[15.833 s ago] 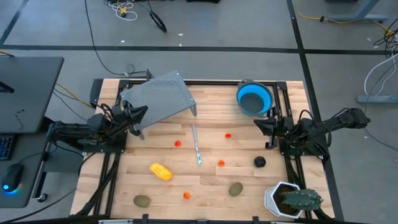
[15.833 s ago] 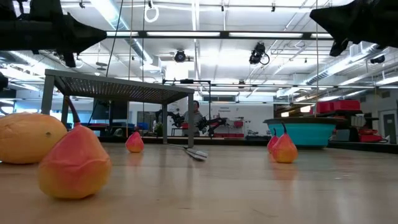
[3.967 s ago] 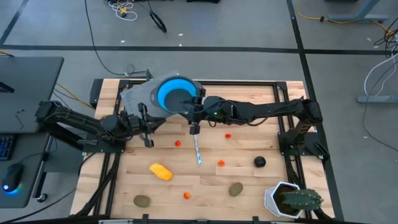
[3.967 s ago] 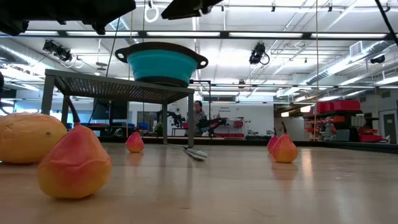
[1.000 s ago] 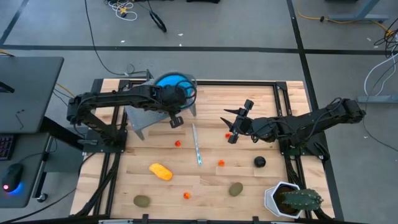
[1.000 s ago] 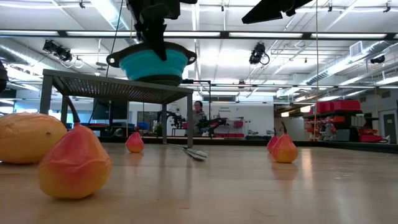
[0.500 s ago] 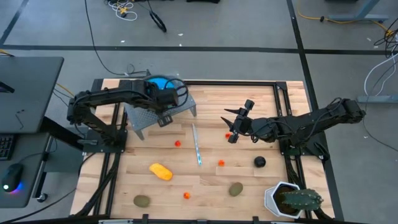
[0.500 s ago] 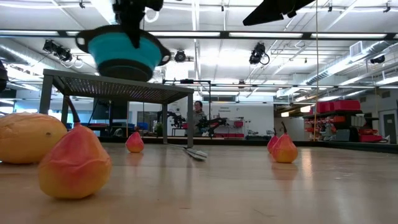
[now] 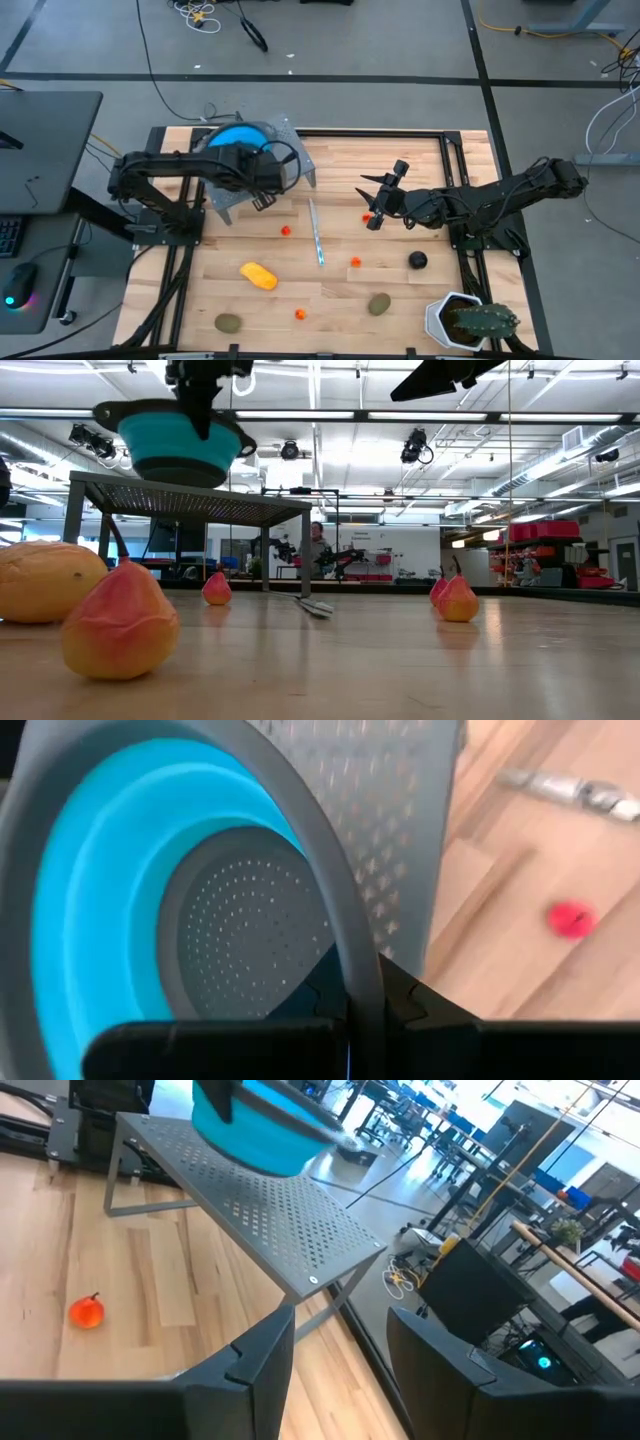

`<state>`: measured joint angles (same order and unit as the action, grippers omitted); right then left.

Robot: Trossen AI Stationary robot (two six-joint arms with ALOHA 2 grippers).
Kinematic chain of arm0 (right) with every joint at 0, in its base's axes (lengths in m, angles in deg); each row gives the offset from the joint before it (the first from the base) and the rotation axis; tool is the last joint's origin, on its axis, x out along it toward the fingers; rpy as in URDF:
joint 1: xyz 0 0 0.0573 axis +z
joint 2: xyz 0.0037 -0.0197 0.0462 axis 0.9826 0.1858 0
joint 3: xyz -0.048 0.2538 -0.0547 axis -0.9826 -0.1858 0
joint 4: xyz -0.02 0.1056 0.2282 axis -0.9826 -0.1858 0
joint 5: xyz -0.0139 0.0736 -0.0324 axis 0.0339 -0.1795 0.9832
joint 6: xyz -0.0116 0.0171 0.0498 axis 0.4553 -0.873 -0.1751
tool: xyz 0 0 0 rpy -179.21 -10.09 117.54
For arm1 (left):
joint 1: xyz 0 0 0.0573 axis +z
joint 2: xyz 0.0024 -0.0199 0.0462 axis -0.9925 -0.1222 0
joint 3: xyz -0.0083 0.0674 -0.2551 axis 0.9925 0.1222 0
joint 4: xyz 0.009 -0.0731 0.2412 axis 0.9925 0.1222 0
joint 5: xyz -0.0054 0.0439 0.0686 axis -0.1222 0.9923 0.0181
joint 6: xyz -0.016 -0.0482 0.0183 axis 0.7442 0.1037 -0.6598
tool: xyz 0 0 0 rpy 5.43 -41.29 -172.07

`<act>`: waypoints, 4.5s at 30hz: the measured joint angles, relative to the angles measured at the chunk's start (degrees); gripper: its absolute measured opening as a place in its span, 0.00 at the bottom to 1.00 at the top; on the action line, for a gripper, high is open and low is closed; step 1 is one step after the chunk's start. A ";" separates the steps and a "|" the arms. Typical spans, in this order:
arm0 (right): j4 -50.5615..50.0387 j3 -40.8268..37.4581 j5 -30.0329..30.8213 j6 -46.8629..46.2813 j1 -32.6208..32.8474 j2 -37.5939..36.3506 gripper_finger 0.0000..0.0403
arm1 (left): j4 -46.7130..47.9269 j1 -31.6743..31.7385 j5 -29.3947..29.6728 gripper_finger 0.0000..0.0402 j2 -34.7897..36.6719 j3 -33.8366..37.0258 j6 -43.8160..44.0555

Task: Pick & Place Fruit
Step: Put the blue strainer bowl on the shelf, then put the orange peach into the blue strainer bowl on the shelf

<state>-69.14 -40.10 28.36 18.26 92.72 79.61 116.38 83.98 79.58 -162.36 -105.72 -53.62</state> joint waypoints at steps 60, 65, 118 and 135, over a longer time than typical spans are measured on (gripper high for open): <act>-0.40 0.00 -0.09 -0.06 0.00 0.00 0.42 | 1.96 1.10 -1.96 0.05 -0.07 4.60 1.50; -0.40 0.00 -0.57 -0.42 0.00 0.00 0.42 | 1.51 1.10 -2.08 0.06 -0.07 4.60 1.75; -2.54 0.02 -3.54 0.22 1.55 -0.55 0.42 | -53.34 -13.78 -6.29 0.41 -0.04 29.95 5.72; -2.52 0.02 -3.61 0.00 1.55 -0.54 0.42 | -66.19 -21.91 12.14 0.41 -0.04 40.92 26.81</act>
<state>-71.66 -40.08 24.75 18.26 94.28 79.07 50.19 62.07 91.72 -162.41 -64.80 -26.81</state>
